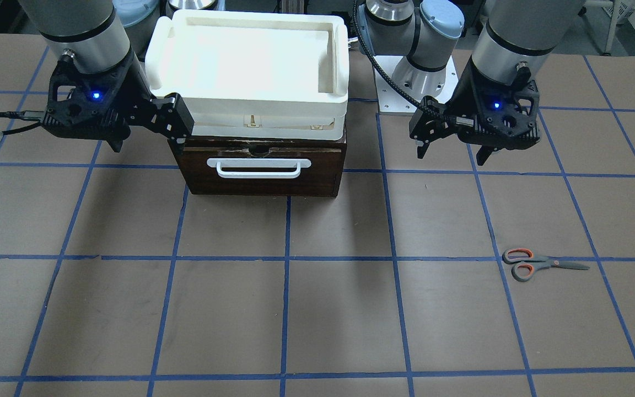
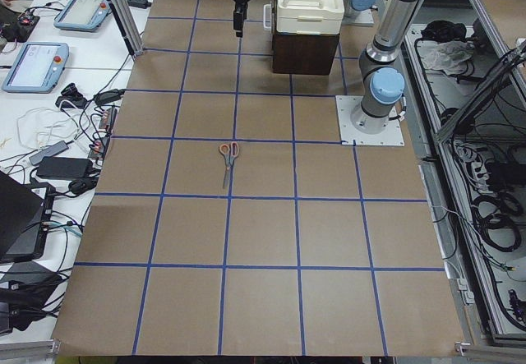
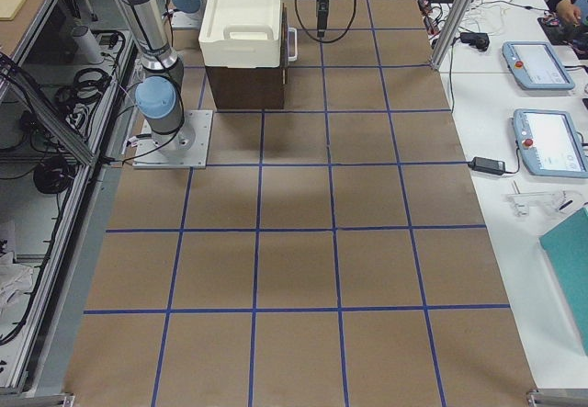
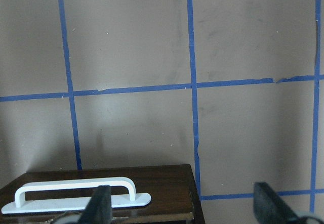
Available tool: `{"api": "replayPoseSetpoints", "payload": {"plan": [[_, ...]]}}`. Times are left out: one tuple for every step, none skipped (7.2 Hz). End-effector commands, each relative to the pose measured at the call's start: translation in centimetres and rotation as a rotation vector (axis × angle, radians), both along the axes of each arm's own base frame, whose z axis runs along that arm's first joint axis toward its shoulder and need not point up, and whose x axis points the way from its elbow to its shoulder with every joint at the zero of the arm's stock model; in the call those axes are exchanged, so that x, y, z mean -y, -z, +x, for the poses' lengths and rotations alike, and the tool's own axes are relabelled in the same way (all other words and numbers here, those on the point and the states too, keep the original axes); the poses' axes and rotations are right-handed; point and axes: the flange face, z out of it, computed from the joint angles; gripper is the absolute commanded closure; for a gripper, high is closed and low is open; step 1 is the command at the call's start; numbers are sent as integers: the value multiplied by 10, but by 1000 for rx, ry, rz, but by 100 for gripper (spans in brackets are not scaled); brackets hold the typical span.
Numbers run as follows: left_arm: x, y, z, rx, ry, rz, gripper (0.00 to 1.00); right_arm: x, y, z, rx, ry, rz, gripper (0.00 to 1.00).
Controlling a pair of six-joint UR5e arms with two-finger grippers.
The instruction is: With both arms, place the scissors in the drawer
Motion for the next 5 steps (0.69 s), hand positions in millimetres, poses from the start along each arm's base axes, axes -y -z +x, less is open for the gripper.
{"api": "replayPoseSetpoints", "payload": {"plan": [[1, 5, 9, 4, -14, 3, 0, 4, 28, 3, -13, -13, 105, 0], [-2, 13, 11, 5, -5, 18, 0, 10, 36, 7, -3, -111, 109, 0], [-3, 22, 14, 6, 5, 37, 0, 10, 46, 24, 4, -191, 127, 0], [0, 29, 34, 4, 23, 50, 0, 10, 68, 54, 7, -338, 159, 0], [6, 41, 73, -4, 78, 72, 0, 10, 88, 98, 39, -661, 146, 0]]}}
